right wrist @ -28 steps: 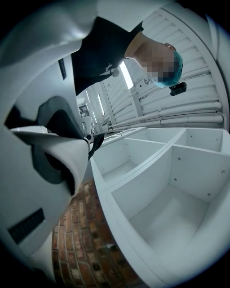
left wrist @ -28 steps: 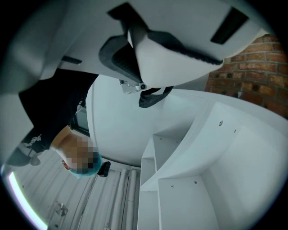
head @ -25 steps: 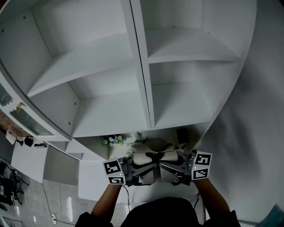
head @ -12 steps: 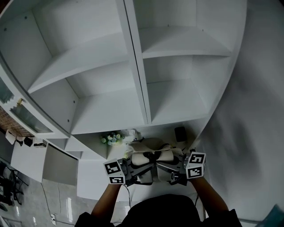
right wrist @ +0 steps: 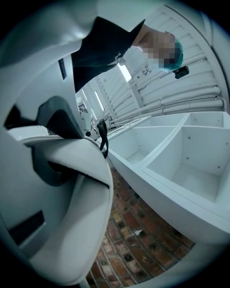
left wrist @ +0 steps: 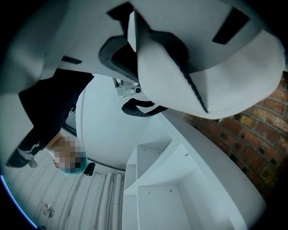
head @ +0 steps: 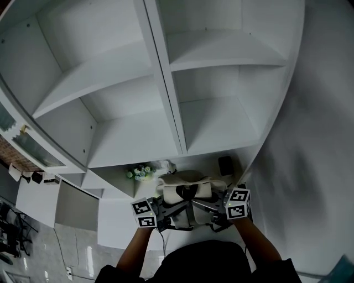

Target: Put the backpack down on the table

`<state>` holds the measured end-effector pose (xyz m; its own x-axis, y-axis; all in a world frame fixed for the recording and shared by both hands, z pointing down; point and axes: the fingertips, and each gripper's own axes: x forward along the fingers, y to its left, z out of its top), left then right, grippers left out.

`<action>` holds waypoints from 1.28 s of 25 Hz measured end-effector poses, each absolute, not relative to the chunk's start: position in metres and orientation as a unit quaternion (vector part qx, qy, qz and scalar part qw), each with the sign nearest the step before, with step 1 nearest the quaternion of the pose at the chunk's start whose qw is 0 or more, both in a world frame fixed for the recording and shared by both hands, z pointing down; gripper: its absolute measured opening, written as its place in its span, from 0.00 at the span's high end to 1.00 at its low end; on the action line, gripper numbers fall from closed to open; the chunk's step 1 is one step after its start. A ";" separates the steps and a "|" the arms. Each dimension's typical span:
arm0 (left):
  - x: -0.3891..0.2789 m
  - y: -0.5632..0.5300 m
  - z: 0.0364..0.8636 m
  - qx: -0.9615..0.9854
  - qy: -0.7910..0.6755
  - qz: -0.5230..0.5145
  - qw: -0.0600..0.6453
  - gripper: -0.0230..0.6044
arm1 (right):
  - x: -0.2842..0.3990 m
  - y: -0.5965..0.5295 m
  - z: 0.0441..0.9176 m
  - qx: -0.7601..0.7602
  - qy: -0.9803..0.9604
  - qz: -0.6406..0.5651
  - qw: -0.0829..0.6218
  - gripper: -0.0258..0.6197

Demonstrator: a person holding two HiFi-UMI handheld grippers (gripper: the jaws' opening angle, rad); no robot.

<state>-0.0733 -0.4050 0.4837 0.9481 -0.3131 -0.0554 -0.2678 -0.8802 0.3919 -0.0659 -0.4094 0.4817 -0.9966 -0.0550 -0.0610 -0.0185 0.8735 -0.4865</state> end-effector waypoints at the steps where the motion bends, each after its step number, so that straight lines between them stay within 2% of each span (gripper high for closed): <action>1: -0.073 -0.407 0.487 0.966 -0.154 -0.059 0.199 0.88 | -0.066 -0.412 0.483 -0.019 0.967 -0.251 0.039 0.88; 9: -0.078 -0.420 0.501 0.962 -0.171 -0.053 0.208 0.87 | -0.069 -0.425 0.495 -0.035 0.965 -0.258 0.031 0.86; 12: -0.081 -0.428 0.501 0.956 -0.187 -0.066 0.214 0.84 | -0.066 -0.430 0.492 -0.033 0.961 -0.273 0.032 0.76; 15: -0.089 -0.436 0.497 0.947 -0.211 -0.082 0.227 0.79 | -0.061 -0.437 0.492 -0.049 0.961 -0.270 0.019 0.74; 26: -0.103 -0.421 0.506 0.945 -0.226 -0.066 0.225 0.71 | -0.028 -0.443 0.505 -0.104 0.966 -0.236 -0.028 0.71; 32: -0.111 -0.408 0.507 0.943 -0.255 -0.047 0.209 0.64 | 0.007 -0.445 0.511 -0.180 0.949 -0.257 0.006 0.71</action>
